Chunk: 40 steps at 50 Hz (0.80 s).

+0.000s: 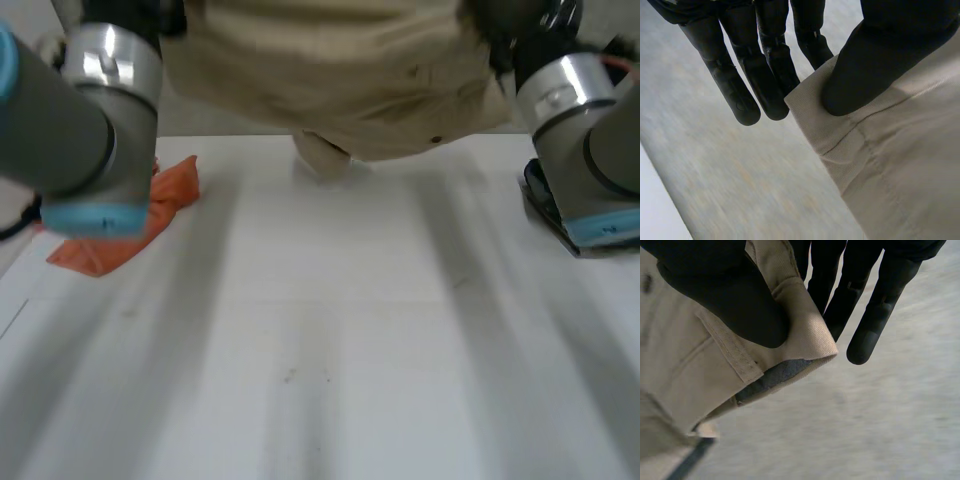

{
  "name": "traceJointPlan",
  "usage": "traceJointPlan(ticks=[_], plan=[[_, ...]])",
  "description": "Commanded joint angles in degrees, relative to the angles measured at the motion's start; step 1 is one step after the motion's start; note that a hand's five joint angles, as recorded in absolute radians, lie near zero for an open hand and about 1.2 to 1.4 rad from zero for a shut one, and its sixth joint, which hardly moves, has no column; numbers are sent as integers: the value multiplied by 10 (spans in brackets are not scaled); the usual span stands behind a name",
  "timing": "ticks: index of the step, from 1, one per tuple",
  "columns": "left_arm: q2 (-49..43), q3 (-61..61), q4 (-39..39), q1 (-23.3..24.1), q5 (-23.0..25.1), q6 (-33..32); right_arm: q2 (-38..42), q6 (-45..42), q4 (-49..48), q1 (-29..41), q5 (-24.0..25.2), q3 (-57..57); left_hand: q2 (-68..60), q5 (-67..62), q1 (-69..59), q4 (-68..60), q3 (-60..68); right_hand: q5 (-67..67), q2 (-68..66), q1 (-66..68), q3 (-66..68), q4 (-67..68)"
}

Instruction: Fold the laundry.

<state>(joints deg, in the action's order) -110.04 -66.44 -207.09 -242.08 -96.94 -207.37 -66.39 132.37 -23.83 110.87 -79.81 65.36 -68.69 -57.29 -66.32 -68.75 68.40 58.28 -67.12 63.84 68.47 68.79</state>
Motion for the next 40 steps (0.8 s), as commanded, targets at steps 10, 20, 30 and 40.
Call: traceJointPlan(ticks=[10,20,30,40], plan=[[-2,-265,84,38,1,19,93,16,263,-2,26,117,-113,-127,-137,-113,116,117,-129,162,115,112],[31,-301,113,63,2,21,58,217,273,-20,25,172,-113,-127,-137,-113,116,-225,213,-180,-227,-230],[37,-270,113,54,2,23,13,339,273,-46,30,238,-113,-127,-137,-113,116,-358,347,-314,-360,-363],[19,-189,138,42,2,50,19,354,239,-44,31,286,-113,-127,-137,-113,116,-350,338,-305,-352,-355]])
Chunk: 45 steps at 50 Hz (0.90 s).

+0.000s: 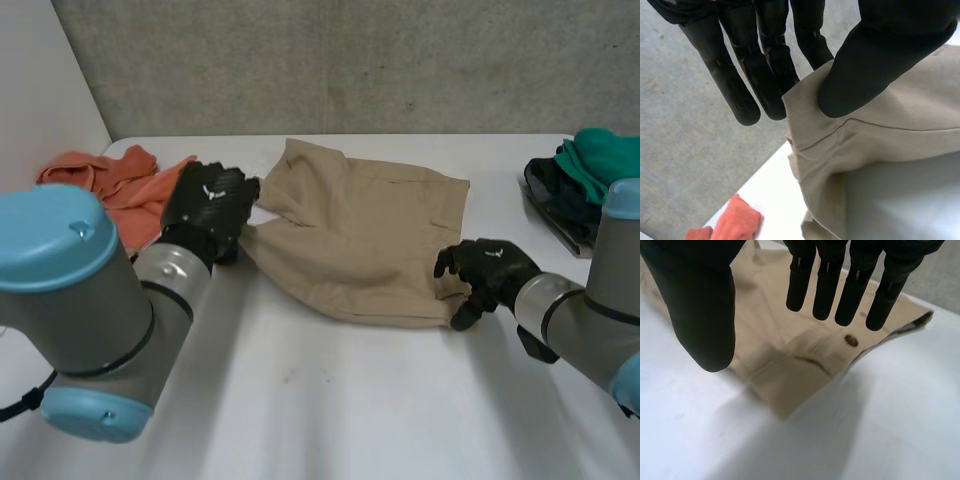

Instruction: Fold the laundry.

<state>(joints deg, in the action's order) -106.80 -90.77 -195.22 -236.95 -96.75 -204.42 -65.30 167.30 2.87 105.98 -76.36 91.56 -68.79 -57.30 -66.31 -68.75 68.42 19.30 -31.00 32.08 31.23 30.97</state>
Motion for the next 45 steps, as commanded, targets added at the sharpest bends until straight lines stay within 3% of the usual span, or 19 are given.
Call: traceJointPlan(ticks=[1,7,12,18,24,28,32,36,40,45], plan=[[-16,62,23,-10,0,24,9,11,-37,5,-4,27,-112,-127,-137,-112,116,40,-23,12,21,23],[-33,109,42,-12,0,48,35,61,-95,8,-10,25,-112,-127,-137,-112,116,80,-63,52,61,64],[-44,123,54,-11,0,62,69,66,-111,25,-34,1,-112,-127,-137,-112,116,220,-203,192,200,203],[-44,109,57,-11,-1,71,90,60,-111,36,-50,-19,-112,-127,-137,-112,116,507,-490,479,487,490],[-28,81,92,-8,-2,68,72,47,-104,33,-44,-18,-112,-127,-137,-112,116,507,-490,479,488,490],[25,34,159,-9,2,63,-7,-69,-77,34,-40,-6,-112,-127,-137,-112,116,507,-490,479,488,490],[74,-33,235,-7,5,47,-102,-283,39,29,-42,21,-112,-127,-137,-112,116,507,-490,479,488,490],[120,-107,320,-5,6,-18,-130,-421,140,27,-47,41,-112,-127,-137,-112,116,507,-490,479,488,490],[156,-175,380,18,8,-79,-155,-495,248,26,-62,80,-112,-127,-137,-112,116,507,-490,479,488,490],[162,-201,407,96,26,-78,-157,-530,286,12,-64,114,-112,-127,-137,-112,116,507,-490,479,488,490]])
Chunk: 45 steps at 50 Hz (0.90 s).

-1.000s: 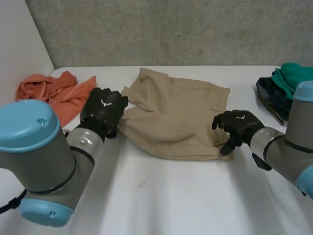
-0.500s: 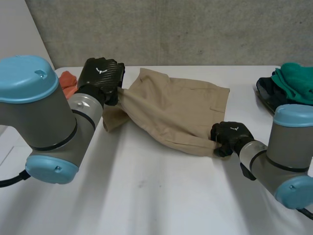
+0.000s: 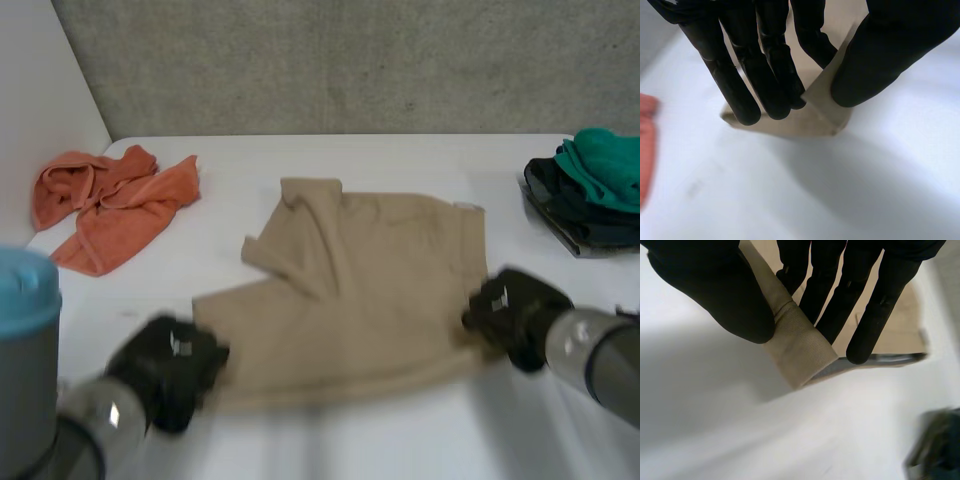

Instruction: Fold the laundry.

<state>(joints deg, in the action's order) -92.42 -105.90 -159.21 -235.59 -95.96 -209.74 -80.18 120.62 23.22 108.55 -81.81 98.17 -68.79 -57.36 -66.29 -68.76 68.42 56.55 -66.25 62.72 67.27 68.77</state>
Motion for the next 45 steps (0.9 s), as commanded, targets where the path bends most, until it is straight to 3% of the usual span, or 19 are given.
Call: traceJointPlan(ticks=[1,4,9,15,20,22,27,33,43,45], plan=[[16,-49,50,95,21,-25,-8,-64,80,-14,-11,49,-112,-126,-137,-112,116,134,-137,173,127,112],[8,-41,56,120,24,-23,4,-64,58,-15,-14,54,-112,-126,-137,-112,116,134,-137,173,127,112],[-53,5,44,109,17,-29,34,-57,-3,-15,-20,42,-112,-126,-137,-112,116,134,-137,173,127,112],[-123,83,4,47,-4,-30,38,-27,-63,-13,-23,41,-112,-126,-137,-112,116,134,-137,173,127,112],[-143,139,-35,25,-1,-29,36,-3,-82,-14,-16,35,-112,-126,-137,-112,116,134,-137,173,127,112],[-154,163,-67,19,0,-25,37,7,-114,-13,-16,20,-112,-126,-137,-112,116,134,-137,173,127,112],[-219,239,-239,0,-1,-32,56,35,-238,-13,-19,-23,-112,-126,-137,-112,116,134,-137,173,127,112],[-344,348,-445,-4,-2,-40,157,37,-414,-12,-23,-98,-112,-126,-137,-112,116,134,-137,173,127,112],[-518,511,-523,-11,2,-83,336,12,-596,-9,-26,-227,-112,-126,-137,-112,116,134,-137,173,127,112],[-550,546,-526,-14,2,-84,361,7,-610,-8,-29,-246,-112,-126,-137,-112,116,-84,81,-46,-91,-106]])
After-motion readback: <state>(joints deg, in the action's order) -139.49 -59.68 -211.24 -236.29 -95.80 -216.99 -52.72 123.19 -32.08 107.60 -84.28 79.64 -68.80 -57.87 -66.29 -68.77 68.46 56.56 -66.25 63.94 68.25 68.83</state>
